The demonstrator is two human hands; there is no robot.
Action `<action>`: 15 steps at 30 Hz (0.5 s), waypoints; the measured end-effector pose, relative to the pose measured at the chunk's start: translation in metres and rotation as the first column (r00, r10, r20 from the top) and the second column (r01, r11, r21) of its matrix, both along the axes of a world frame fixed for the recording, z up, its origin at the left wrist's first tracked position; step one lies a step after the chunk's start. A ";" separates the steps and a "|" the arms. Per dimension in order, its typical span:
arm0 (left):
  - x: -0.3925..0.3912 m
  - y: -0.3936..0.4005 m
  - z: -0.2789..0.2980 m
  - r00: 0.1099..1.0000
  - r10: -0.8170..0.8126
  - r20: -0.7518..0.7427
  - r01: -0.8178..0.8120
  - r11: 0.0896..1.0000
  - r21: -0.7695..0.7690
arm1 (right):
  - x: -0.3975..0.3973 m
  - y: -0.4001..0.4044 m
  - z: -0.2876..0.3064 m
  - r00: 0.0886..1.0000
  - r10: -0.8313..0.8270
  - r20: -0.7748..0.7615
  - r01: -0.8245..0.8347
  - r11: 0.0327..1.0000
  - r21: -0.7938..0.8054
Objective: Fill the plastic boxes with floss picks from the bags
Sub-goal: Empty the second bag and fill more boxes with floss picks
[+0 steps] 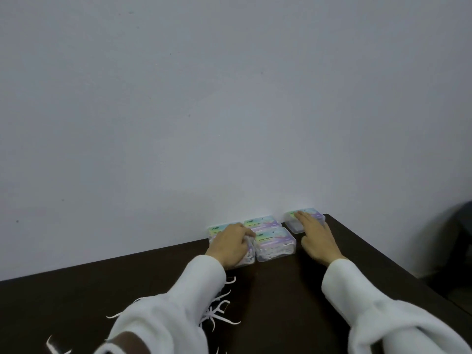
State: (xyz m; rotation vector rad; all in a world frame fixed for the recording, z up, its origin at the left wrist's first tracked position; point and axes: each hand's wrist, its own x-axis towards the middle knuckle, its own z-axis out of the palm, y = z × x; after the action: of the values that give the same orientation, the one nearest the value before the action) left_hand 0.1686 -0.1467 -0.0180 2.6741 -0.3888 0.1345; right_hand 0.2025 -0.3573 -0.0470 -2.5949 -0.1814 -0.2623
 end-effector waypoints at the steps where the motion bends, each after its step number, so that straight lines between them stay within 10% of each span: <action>1: -0.001 0.001 0.000 1.000 -0.016 -0.014 0.016 0.999 -0.030 | -0.001 -0.001 0.000 0.999 -0.024 -0.046 0.020 0.996 -0.088; 15: -0.029 -0.035 -0.004 1.000 -0.026 0.004 0.025 0.997 0.067 | -0.062 -0.020 0.004 0.992 -0.083 0.098 0.117 0.896 -0.429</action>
State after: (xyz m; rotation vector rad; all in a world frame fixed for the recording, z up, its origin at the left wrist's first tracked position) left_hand 0.1393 -0.1820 -0.0219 2.7338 -0.4361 0.1220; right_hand 0.1404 -0.3773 -0.0429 -3.0464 -0.1464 -0.3997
